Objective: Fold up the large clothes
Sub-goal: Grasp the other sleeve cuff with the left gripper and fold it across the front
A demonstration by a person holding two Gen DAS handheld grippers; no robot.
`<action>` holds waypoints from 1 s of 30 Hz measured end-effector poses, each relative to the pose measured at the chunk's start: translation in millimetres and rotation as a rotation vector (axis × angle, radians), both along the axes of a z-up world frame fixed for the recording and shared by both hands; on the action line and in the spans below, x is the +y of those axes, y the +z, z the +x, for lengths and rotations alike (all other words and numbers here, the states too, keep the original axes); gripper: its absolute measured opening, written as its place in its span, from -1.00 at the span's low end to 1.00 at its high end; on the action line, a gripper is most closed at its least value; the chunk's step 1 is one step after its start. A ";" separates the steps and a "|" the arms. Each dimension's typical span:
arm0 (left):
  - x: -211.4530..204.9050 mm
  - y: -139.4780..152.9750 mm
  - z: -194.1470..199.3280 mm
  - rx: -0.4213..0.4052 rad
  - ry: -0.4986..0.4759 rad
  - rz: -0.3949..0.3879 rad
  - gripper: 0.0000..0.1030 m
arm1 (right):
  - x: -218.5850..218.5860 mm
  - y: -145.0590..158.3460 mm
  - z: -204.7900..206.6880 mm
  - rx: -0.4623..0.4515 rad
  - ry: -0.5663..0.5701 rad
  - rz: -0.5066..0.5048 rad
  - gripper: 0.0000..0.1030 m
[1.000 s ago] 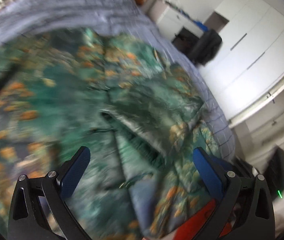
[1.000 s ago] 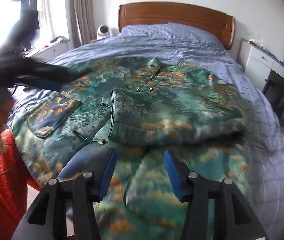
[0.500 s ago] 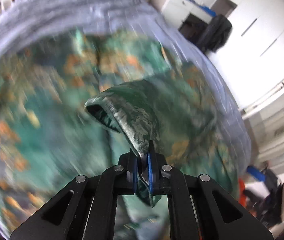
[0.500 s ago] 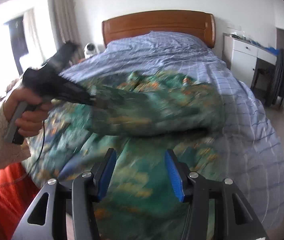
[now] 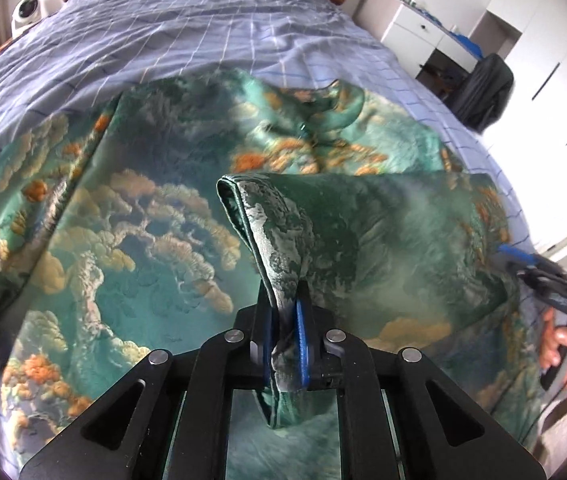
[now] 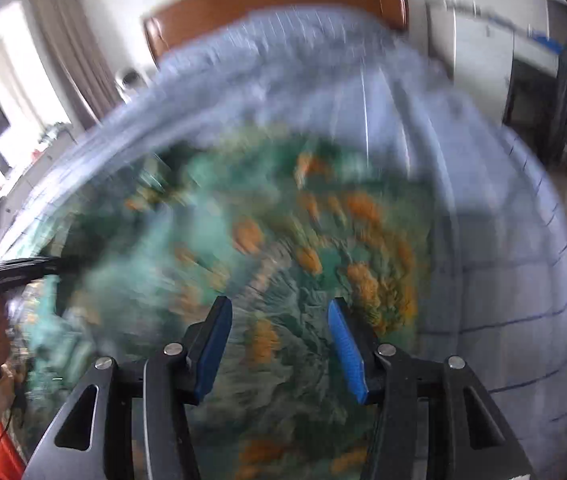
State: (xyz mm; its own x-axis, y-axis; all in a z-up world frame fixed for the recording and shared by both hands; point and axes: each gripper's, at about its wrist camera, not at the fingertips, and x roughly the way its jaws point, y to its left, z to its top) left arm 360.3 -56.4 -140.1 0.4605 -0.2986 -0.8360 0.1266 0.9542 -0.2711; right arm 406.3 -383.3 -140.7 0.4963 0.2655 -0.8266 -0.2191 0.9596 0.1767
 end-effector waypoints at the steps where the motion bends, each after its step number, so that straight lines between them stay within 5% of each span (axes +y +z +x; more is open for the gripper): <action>1: 1.2 -6.2 0.4 0.004 0.001 -0.001 -0.81 | 1.6 -11.6 4.2 0.027 0.002 -0.014 -0.04; 3: 3.4 -16.3 1.3 0.014 0.008 -0.002 -0.79 | 8.3 -33.8 6.0 0.038 0.030 -0.068 -0.04; 8: 8.5 -31.5 2.6 -0.002 0.016 -0.019 -0.76 | 15.4 -21.4 25.2 0.097 0.058 -0.109 -0.04; 14: 6.8 -35.4 -2.2 -0.038 0.022 -0.012 -0.73 | 4.3 12.9 83.4 -0.020 -0.045 -0.075 -0.04; 19: 12.9 -38.2 -11.4 -0.041 0.030 -0.032 -0.69 | -10.6 -43.0 116.7 0.115 -0.128 0.026 -0.04; 24: 12.5 -38.6 -11.8 -0.049 0.030 -0.023 -0.69 | -10.5 -35.2 98.0 0.070 -0.130 0.021 -0.04; 30: 8.1 -38.4 -12.4 -0.066 0.037 0.002 -0.69 | 1.4 -12.7 18.4 0.094 -0.009 -0.002 -0.03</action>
